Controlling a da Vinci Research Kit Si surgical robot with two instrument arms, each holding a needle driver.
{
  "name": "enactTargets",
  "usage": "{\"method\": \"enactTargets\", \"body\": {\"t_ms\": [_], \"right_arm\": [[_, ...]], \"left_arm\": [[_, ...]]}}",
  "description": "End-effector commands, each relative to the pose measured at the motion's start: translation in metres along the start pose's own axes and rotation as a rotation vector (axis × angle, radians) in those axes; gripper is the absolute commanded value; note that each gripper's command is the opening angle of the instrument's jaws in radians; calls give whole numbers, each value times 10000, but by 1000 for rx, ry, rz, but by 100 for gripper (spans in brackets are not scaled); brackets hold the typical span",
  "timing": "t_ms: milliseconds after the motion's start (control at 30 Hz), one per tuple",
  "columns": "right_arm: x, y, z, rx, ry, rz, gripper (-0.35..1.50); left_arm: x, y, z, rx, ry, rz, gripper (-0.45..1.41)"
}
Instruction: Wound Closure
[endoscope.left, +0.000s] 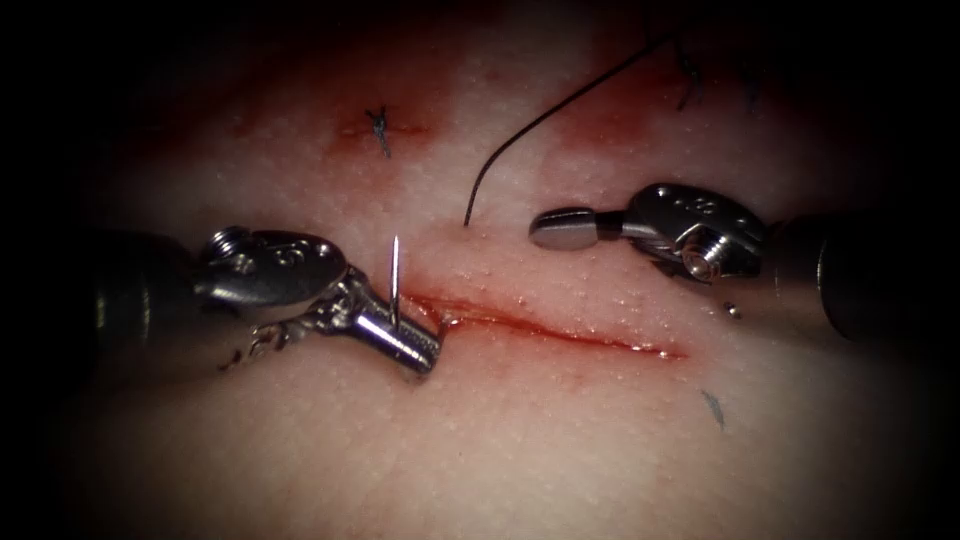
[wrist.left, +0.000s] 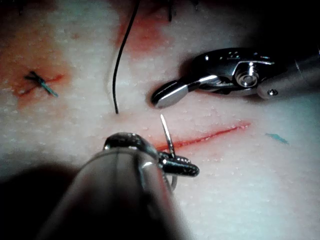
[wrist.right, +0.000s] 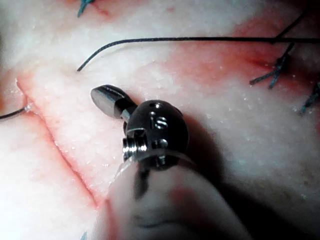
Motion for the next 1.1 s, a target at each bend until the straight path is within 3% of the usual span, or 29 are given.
{"method": "enactTargets", "body": {"t_ms": [33, 100, 267, 400, 600, 667, 800, 1100], "right_arm": [[-6, -3, 10, 15, -6, -4, -35], [-8, -7, 10, 26, -16, -6, -35], [-11, -12, 10, 35, -22, 39, -35], [-12, -15, 11, 39, -25, 67, -35], [-10, -15, 9, 42, -23, 70, -35], [-6, -16, 6, 46, -18, 75, -35], [2, -20, 0, 43, -12, 104, -35], [-1, -21, -3, 36, -23, 114, -35]], "left_arm": [[-2, -3, 5, -11, -8, -52, -45], [-3, 8, 4, -29, -20, -135, -45], [12, 41, -1, -62, -20, -163, -45], [29, 66, -4, -53, 15, -15, -45], [54, 82, -13, 132, 123, 270, -45], [59, 75, -18, 247, 152, 377, -45], [71, 58, -28, 398, 164, 515, -45], [110, 70, -50, 521, 221, 698, -45]]}}
